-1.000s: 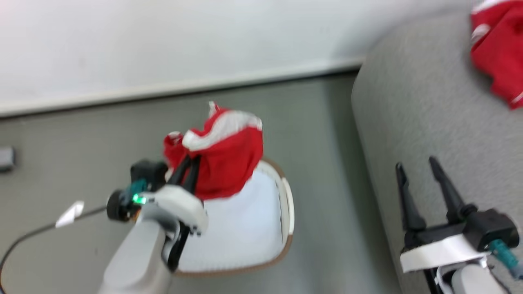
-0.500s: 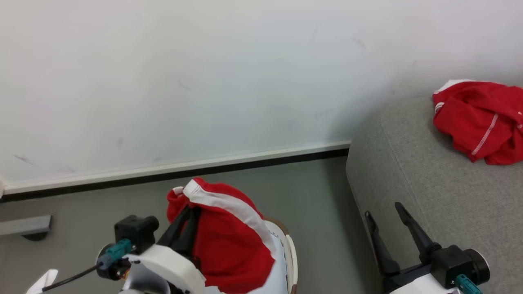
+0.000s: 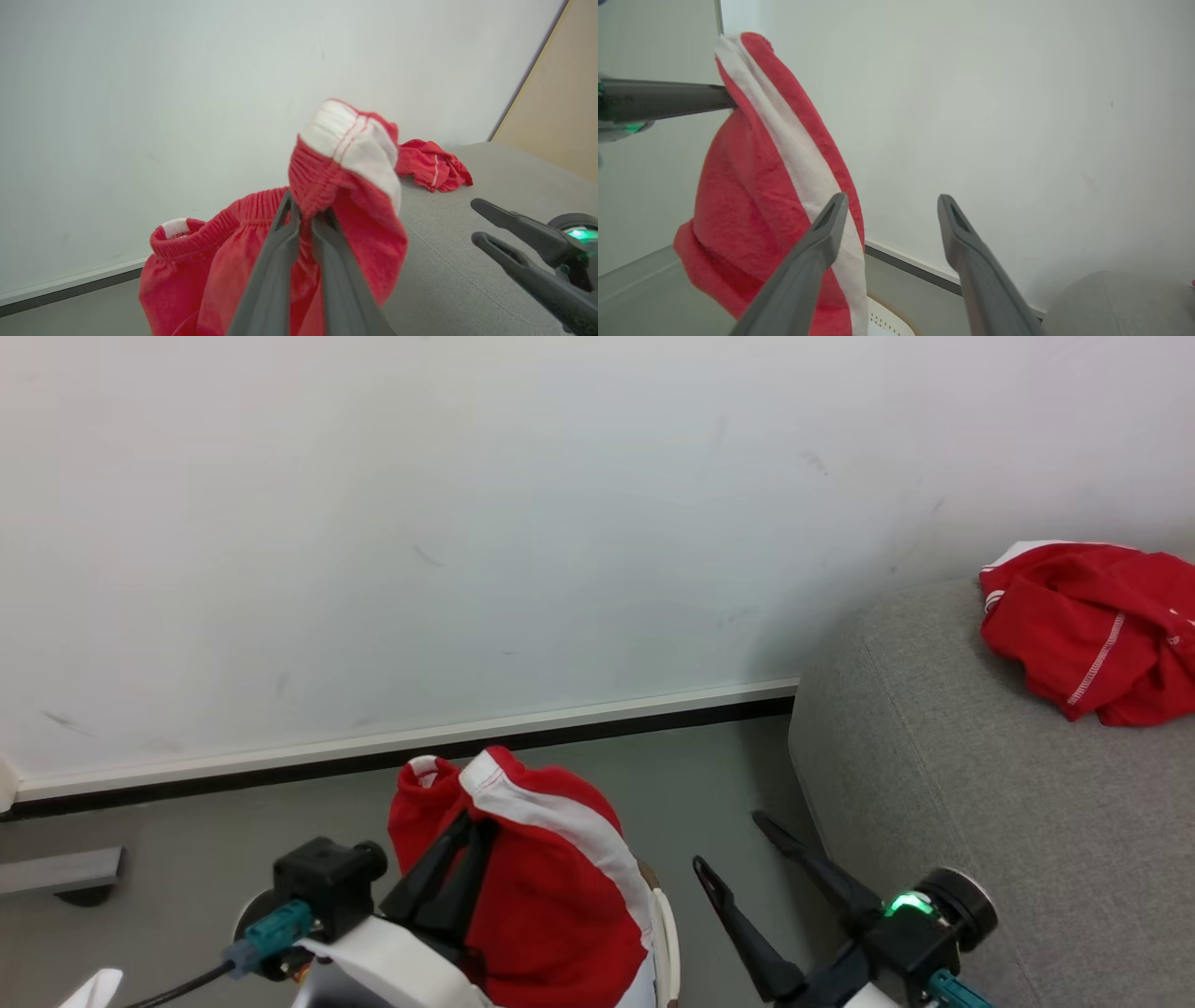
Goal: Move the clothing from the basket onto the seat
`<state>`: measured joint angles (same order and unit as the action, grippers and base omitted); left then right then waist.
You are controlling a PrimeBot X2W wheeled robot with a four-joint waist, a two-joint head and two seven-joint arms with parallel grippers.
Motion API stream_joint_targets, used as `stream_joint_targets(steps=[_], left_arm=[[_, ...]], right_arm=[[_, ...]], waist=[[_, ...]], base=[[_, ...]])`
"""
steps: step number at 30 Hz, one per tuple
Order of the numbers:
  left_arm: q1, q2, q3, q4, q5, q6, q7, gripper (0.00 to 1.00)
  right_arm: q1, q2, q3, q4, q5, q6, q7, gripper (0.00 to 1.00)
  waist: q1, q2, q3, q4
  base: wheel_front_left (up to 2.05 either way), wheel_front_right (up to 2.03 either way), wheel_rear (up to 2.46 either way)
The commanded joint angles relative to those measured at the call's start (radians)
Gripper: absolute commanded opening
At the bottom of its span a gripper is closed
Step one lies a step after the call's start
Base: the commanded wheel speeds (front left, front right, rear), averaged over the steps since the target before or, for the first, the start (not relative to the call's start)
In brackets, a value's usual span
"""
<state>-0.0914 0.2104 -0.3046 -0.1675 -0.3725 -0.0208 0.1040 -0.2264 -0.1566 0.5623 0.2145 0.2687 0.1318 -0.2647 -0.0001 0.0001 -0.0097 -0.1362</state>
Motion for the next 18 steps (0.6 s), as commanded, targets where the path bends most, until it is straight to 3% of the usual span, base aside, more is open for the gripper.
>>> stream_joint_targets(steps=[1,12,18], left_arm=[[0.01,0.006,-0.005,-0.005,-0.005,-0.005,0.003,0.0],[-0.046,-0.012,-0.104,0.032,0.025,-0.048,0.023,0.0],[-0.067,-0.034,-0.171,0.049,0.019,-0.07,0.026,0.0]], right_arm=[[-0.031,-0.013,0.023,-0.007,0.01,-0.002,0.001,1.0],[-0.246,-0.089,0.332,0.029,0.118,-0.002,0.001,1.0],[-0.319,-0.088,0.441,0.09,0.175,-0.002,0.001,1.0]], waist=[[0.0001,-0.0001,0.002,-0.003],[0.0001,-0.0001,0.017,-0.001],[0.0001,-0.0001,0.017,0.008]], base=[[0.0,0.0,0.0],[0.0,0.0,0.0],[0.0,0.0,0.0]])
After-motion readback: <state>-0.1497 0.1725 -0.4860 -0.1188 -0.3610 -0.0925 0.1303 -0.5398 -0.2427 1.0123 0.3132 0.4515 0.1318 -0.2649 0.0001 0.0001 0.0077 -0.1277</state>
